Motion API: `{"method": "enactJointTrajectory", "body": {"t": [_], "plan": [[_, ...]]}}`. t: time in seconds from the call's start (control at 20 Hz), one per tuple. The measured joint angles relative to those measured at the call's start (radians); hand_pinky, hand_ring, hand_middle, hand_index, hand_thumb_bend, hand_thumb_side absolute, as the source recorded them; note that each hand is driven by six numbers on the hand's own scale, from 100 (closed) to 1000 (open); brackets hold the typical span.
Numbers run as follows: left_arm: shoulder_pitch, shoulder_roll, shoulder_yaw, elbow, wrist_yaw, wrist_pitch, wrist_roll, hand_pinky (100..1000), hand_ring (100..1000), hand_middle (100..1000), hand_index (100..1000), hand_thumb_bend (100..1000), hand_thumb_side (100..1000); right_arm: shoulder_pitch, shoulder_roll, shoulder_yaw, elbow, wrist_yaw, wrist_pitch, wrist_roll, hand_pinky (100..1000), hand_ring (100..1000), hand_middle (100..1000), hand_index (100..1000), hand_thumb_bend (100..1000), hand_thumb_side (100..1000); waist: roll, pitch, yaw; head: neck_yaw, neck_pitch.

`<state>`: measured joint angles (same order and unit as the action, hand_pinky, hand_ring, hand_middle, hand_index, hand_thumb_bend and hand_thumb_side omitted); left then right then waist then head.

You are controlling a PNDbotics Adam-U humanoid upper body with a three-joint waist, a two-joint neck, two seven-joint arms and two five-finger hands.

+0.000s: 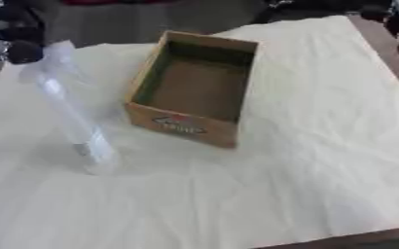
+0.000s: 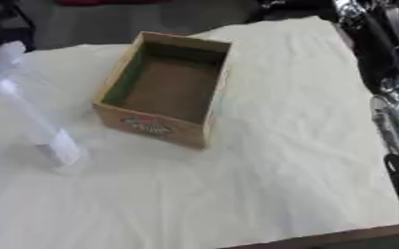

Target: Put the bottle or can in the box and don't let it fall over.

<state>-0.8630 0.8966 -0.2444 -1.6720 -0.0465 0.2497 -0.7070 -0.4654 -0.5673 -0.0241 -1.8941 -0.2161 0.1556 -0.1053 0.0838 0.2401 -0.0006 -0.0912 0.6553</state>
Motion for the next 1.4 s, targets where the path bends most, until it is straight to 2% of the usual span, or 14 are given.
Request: {"method": "enactJointTrajectory", "body": {"t": [0.4, 0.75, 1.15, 1.4], "plan": [[-0.001, -0.002, -0.018, 0.017, -0.036, 0.003, -0.018, 882, 809, 853, 850, 584, 509, 0.001, 0.000, 0.000, 0.000, 0.000, 0.001, -0.001, 863, 843, 813, 874, 100, 689, 0.000, 0.000, -0.004, 0.002, 0.000], [-0.010, -0.018, -0.032, 0.038, -0.054, 0.005, -0.037, 840, 748, 845, 841, 574, 496, 0.001, 0.000, 0.000, 0.000, 0.000, 0.002, -0.001, 863, 843, 812, 874, 100, 689, 0.000, 0.000, -0.006, 0.002, 0.000], [-0.026, -0.041, -0.050, 0.061, -0.063, 0.004, -0.060, 838, 747, 838, 832, 576, 494, 0.001, 0.000, 0.000, 0.000, 0.000, 0.002, -0.001, 863, 843, 811, 874, 100, 688, 0.000, 0.000, -0.011, 0.002, 0.000], [-0.031, -0.055, -0.065, 0.080, -0.078, 0.001, -0.076, 831, 740, 829, 826, 580, 459, 0.001, 0.000, 0.000, 0.000, 0.000, 0.002, -0.001, 863, 843, 810, 874, 100, 688, 0.000, 0.000, -0.013, 0.002, 0.000]]}}
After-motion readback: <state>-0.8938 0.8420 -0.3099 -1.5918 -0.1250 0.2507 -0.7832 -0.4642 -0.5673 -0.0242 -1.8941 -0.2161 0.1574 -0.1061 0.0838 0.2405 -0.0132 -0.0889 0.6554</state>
